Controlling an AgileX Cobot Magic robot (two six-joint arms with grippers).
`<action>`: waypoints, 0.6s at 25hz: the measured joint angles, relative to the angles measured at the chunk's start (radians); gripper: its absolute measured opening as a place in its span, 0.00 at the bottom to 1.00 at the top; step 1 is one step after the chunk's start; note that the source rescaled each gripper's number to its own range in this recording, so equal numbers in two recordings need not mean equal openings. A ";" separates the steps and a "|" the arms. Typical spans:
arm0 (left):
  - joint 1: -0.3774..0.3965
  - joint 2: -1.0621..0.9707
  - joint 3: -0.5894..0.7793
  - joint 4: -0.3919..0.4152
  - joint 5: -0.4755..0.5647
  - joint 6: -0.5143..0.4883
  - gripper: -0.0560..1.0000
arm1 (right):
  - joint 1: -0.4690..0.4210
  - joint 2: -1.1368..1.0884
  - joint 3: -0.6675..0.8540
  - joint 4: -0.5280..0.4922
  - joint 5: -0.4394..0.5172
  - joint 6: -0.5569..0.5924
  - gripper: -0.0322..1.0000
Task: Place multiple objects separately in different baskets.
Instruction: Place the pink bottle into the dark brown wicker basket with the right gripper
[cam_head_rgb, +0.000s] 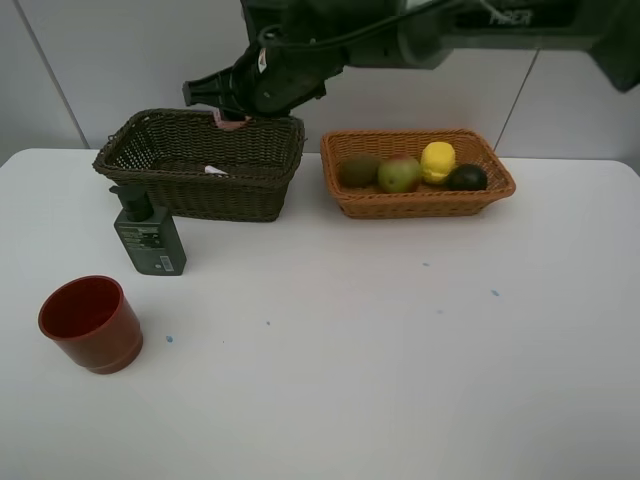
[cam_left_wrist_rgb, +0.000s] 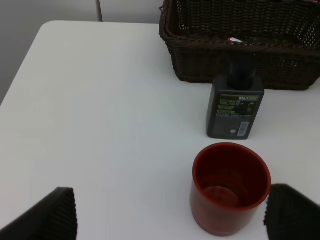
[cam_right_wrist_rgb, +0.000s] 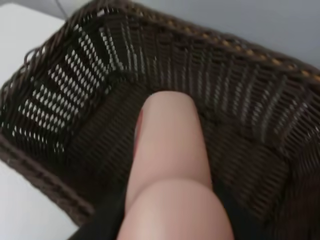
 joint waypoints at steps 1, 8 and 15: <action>0.000 0.000 0.000 0.000 0.000 0.000 0.98 | -0.003 0.014 0.000 0.000 -0.022 0.000 0.25; 0.000 0.000 0.000 0.000 0.000 0.000 0.98 | -0.018 0.135 -0.001 0.000 -0.103 0.000 0.25; 0.000 0.000 0.000 0.000 0.000 0.000 0.98 | -0.027 0.174 -0.001 -0.001 -0.144 0.000 0.25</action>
